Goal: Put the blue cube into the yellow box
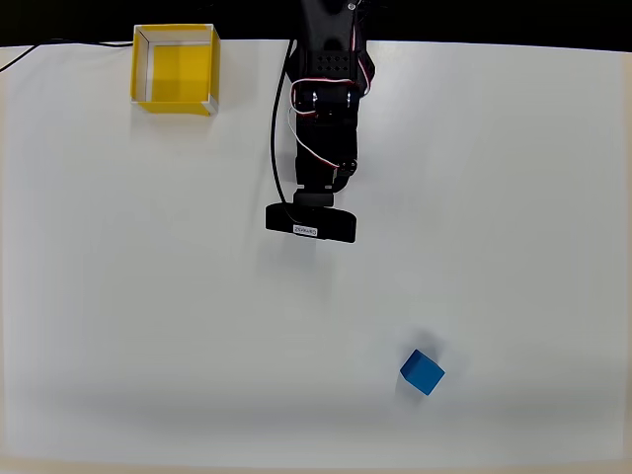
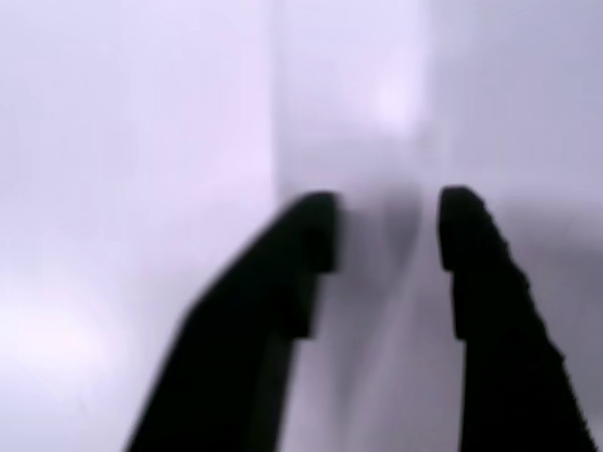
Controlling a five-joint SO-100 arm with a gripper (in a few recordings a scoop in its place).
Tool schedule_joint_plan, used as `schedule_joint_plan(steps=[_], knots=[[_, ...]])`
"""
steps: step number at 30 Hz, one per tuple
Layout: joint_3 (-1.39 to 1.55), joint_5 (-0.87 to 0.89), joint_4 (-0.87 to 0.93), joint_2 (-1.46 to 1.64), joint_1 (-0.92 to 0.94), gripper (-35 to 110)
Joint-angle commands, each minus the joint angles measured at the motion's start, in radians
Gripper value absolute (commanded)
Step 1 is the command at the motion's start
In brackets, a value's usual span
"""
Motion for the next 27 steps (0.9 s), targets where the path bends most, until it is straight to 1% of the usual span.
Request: schedule_joint_plan(steps=[1, 4, 8, 10, 12, 14, 17, 19, 24, 27], knots=[[-0.161, -0.011, -0.301, -0.169, 0.014, 17], [-0.178, -0.012, -0.543, -0.31, 0.032, 19], [-0.206, -0.029, -0.845, -0.517, 0.055, 20], [-0.207, -0.032, -1.025, -0.623, 0.064, 20], [-0.218, -0.044, -1.15, -0.715, 0.071, 19], [-0.261, -0.034, -1.2, -0.792, 0.074, 23], [-0.357, -0.003, -1.227, -0.894, 0.072, 31], [-0.414, 0.014, -1.287, -0.974, 0.061, 34], [-0.551, 0.04, -1.42, -1.157, 0.012, 39], [-0.637, 0.041, -1.468, -1.247, -0.021, 39]])
